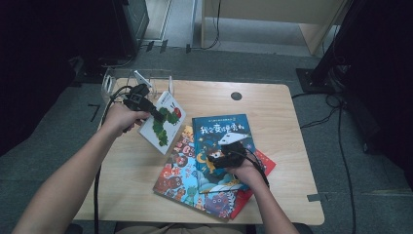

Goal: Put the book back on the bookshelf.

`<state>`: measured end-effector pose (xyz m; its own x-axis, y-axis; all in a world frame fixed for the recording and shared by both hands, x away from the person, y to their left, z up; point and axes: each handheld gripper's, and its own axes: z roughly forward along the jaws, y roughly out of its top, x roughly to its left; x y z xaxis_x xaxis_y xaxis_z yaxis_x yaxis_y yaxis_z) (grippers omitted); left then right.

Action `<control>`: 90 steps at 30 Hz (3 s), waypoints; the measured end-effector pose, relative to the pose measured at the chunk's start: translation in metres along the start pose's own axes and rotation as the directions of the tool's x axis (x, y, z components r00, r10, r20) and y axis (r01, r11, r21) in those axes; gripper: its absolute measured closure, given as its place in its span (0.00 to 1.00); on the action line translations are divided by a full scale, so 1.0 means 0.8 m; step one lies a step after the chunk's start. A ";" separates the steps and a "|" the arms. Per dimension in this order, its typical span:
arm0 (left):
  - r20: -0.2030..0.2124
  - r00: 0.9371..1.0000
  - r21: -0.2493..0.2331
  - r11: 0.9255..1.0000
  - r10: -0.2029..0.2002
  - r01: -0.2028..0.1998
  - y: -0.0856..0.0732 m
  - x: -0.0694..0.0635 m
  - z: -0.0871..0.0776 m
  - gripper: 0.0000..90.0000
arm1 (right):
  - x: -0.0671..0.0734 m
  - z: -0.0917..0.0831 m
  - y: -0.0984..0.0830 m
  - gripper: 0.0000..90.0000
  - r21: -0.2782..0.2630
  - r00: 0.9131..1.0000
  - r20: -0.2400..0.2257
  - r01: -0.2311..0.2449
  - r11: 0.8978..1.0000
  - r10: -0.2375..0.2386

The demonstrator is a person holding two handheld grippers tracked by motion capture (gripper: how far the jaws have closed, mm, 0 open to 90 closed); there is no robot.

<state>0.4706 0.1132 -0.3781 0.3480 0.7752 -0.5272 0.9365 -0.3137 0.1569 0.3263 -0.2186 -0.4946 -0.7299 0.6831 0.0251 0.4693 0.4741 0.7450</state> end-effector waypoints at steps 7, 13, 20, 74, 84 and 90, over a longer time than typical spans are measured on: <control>-0.015 1.000 0.004 1.000 0.000 0.000 -0.001 0.004 -0.002 0.86 | 0.000 0.000 0.000 0.23 0.000 1.000 0.000 0.000 1.000 0.000; -0.025 1.000 0.007 1.000 -0.004 0.004 -0.003 0.009 -0.003 0.86 | 0.000 0.000 0.000 0.23 0.000 1.000 0.000 0.000 1.000 0.000; -0.034 0.999 0.004 1.000 -0.017 0.017 -0.008 0.018 -0.004 0.86 | 0.000 0.000 0.000 0.23 0.000 1.000 0.000 0.000 1.000 0.000; -0.126 0.984 -0.074 0.990 -0.126 0.117 0.006 0.043 -0.002 0.86 | 0.000 0.000 0.000 0.23 0.000 1.000 0.000 0.000 1.000 0.000; -0.153 0.977 -0.101 0.986 -0.148 0.133 0.018 0.047 0.005 0.86 | 0.000 0.000 0.000 0.23 0.001 1.000 0.000 0.000 1.000 0.000; -0.164 0.974 -0.108 0.984 -0.157 0.140 0.024 0.048 0.012 0.86 | 0.000 0.000 0.000 0.23 0.001 1.000 -0.001 0.000 1.000 0.000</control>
<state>0.5019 0.1316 -0.4030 0.1990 0.8942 -0.4010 0.9752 -0.1405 0.1708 0.3265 -0.2187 -0.4946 -0.7304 0.6826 0.0251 0.4693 0.4747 0.7446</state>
